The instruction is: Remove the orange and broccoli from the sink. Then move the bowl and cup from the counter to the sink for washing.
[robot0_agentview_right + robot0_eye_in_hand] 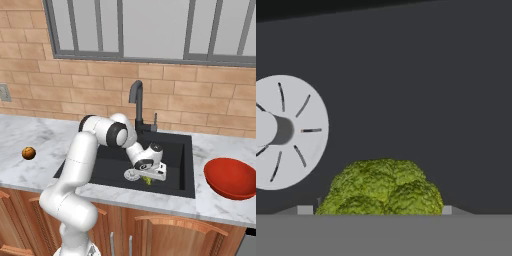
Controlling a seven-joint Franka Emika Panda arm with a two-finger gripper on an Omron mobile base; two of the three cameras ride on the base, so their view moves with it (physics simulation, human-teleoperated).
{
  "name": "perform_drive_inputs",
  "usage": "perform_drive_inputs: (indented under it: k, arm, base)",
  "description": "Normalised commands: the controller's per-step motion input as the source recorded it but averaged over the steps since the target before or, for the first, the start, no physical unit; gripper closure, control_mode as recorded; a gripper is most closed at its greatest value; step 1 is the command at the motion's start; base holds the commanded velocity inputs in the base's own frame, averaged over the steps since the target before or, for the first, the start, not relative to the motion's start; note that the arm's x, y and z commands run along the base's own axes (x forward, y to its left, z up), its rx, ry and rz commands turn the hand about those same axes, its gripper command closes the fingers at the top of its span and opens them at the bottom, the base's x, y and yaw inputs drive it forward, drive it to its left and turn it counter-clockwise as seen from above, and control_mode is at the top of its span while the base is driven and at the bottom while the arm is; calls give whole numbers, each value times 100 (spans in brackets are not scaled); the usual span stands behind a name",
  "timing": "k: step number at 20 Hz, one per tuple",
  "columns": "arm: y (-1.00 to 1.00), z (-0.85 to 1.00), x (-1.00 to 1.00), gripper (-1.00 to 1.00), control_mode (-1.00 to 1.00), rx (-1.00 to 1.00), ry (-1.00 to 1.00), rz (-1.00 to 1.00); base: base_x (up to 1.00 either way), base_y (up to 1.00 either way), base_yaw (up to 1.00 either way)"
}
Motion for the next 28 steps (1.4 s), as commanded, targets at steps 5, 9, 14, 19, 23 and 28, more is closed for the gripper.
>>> perform_drive_inputs:
  k: [5,9,14,19,23,28]
  arm:
    - [7,-5,-23,100,-100,9,0,-3]
    - [4,20,-14,100,-100,1,0,-2]
    - [15,36,-7,100,-100,-1,-7,0]
    - [15,39,-7,100,-100,-3,-10,0]
    - [5,36,-14,100,-100,-4,-14,0]
    - [6,38,-5,100,-100,-5,-21,0]
  base:
    - [0,0,0]
    - [0,0,0]
    - [0,0,0]
    - [0,0,0]
    - [0,0,0]
    - [0,0,0]
